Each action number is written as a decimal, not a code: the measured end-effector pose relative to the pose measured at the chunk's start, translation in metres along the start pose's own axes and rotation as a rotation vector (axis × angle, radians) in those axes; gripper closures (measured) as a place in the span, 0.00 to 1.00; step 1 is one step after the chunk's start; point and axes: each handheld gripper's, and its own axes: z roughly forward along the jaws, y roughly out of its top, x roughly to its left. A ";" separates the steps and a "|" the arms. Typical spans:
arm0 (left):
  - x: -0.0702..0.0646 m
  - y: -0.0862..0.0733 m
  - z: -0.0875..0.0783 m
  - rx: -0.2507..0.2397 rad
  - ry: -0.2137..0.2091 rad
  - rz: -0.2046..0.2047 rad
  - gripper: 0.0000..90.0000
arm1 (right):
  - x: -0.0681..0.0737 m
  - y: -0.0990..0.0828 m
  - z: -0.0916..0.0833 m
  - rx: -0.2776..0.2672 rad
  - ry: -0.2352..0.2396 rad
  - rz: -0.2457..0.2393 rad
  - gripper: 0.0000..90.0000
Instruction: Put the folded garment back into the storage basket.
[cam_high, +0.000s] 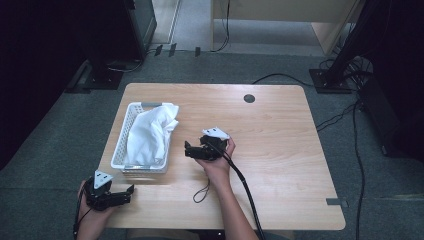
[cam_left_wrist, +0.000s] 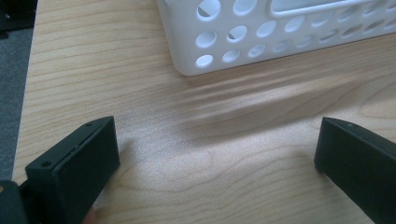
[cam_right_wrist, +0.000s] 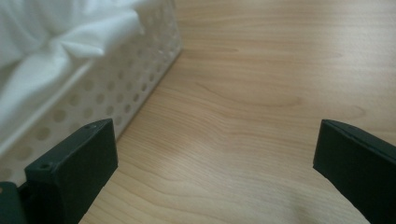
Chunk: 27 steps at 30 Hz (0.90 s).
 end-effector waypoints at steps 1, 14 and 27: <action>0.000 0.000 0.000 0.000 0.000 0.000 0.00 | -0.002 -0.002 0.001 0.006 -0.011 0.002 0.00; 0.000 0.000 0.000 0.001 0.001 0.000 0.00 | -0.015 -0.020 0.007 0.077 -0.164 -0.044 0.00; 0.000 0.000 0.000 0.000 0.001 -0.001 0.00 | -0.018 -0.025 0.009 0.182 -0.288 -0.092 0.00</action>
